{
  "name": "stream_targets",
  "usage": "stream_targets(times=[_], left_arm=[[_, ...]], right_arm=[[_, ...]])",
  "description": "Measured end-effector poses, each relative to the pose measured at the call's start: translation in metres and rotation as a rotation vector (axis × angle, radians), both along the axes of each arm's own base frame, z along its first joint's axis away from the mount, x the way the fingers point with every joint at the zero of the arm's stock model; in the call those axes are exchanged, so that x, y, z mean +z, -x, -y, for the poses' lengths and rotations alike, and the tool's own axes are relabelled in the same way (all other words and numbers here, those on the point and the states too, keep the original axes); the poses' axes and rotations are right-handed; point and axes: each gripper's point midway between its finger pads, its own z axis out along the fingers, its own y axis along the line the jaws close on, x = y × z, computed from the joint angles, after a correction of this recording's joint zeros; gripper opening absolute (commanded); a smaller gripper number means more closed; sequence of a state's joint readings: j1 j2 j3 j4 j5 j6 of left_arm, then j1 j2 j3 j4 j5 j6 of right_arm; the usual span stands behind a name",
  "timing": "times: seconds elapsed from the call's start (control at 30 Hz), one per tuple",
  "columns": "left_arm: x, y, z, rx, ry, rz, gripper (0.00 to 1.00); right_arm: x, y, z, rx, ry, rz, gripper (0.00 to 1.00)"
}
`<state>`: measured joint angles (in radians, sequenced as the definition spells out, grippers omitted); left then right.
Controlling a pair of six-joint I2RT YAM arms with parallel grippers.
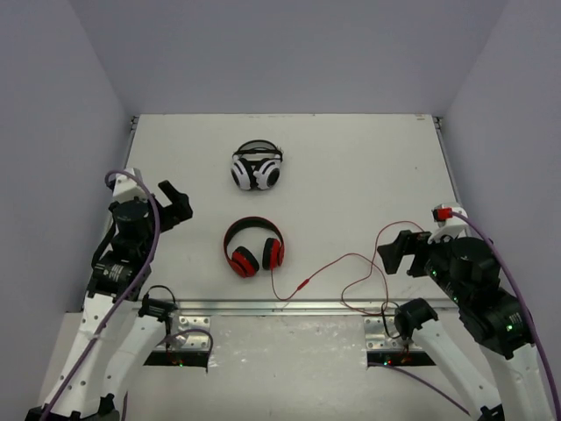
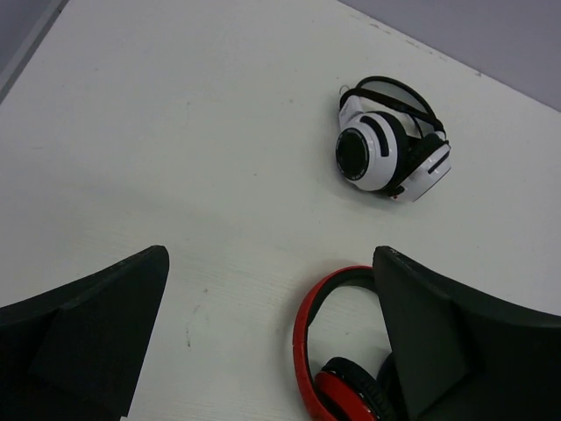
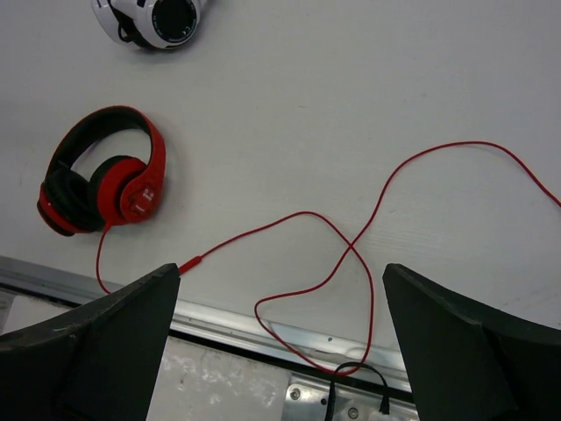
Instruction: Wrap the headphones
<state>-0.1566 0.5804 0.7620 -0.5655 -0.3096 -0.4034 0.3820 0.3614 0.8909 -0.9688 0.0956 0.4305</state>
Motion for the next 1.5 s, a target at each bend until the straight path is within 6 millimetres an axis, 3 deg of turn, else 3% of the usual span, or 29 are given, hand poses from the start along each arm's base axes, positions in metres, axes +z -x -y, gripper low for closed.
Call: stream_targets(times=[0.27,0.53,0.7,0.83,0.97,1.1,1.23,1.37,1.4,1.5], left_arm=[[-0.038,-0.024,0.043,-0.261,-0.021,-0.150,1.00],[-0.080,-0.081,0.118,-0.615,-0.097,-0.415,0.99],[-0.116,-0.092,0.155,-0.794,-0.215,-0.528,0.93],[-0.151,-0.091,0.166,-0.869,-0.247,-0.643,0.89],[-0.185,-0.077,0.155,-0.867,-0.267,-0.764,0.88],[-0.195,-0.069,0.144,-0.842,-0.304,-0.809,0.82],[-0.204,-0.073,0.145,-0.846,-0.308,-0.811,0.68],[-0.233,-0.068,0.140,-0.840,-0.317,-0.881,0.56],[-0.232,-0.069,0.140,-0.829,-0.314,-0.882,0.49],[-0.232,-0.070,0.139,-0.810,-0.312,-0.881,0.10]], right_arm=[[0.001,0.006,-0.013,0.085,-0.023,-0.003,0.99],[0.002,0.021,-0.047,0.304,-0.084,-0.017,0.99],[0.000,0.027,-0.061,0.394,-0.118,-0.026,0.99],[-0.003,0.032,-0.067,0.437,-0.129,-0.039,0.99],[0.000,0.036,-0.069,0.464,-0.138,-0.019,0.99],[0.003,0.042,-0.074,0.502,-0.158,0.005,0.99],[0.004,0.043,-0.078,0.530,-0.170,0.016,0.99],[0.006,0.042,-0.079,0.539,-0.170,0.031,0.99],[0.007,0.042,-0.079,0.540,-0.170,0.037,0.99],[0.008,0.042,-0.079,0.543,-0.170,0.052,0.99]])
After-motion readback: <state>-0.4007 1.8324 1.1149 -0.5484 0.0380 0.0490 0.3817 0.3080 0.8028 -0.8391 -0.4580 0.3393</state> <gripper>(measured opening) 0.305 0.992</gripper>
